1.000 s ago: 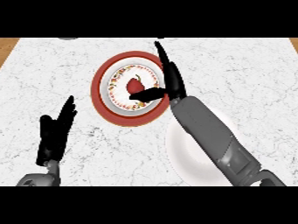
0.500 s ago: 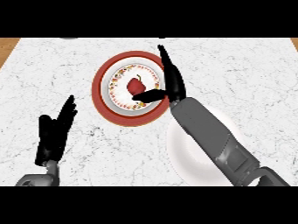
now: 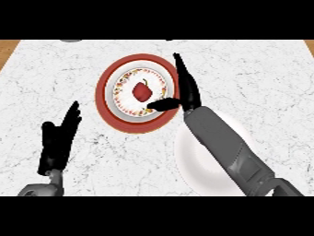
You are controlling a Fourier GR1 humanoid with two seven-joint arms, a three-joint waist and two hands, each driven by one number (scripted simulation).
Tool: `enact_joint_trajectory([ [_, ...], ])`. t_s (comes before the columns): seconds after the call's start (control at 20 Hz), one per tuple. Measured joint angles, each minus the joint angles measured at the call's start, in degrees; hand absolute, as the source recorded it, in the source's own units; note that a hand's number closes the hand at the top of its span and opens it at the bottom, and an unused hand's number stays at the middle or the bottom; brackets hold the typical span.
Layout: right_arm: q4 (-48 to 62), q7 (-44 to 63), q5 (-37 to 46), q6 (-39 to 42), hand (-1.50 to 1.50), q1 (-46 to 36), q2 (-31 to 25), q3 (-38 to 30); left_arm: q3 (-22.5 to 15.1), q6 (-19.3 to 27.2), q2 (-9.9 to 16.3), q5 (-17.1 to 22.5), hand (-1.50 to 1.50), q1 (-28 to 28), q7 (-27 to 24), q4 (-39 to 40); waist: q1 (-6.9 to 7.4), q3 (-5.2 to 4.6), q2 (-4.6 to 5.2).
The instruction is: Pick the bell pepper from the plate and place it in the plate
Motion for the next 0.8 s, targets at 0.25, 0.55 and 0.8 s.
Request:
enact_joint_trajectory([
  [0.25, 1.22, -0.93, 2.32, 0.25, -1.5, 0.75, -0.31, -2.49, 1.06, -0.27, 0.58, 0.16, 0.0, 0.26, 0.72, -1.01, -0.71, -0.01, -0.19],
  [0.55, 3.22, -4.8, 3.71, 1.97, -1.5, 2.41, -2.24, -7.13, 1.49, -0.93, 0.54, 0.41, 0.0, 1.36, 0.19, -1.1, -0.94, -0.01, -0.2],
  [0.8, 3.36, -6.21, 5.3, 2.24, -1.5, 3.0, -3.71, -10.59, 1.59, -0.59, 0.01, -0.04, 0.0, 0.56, 0.52, -0.77, -1.08, -0.01, -0.24],
])
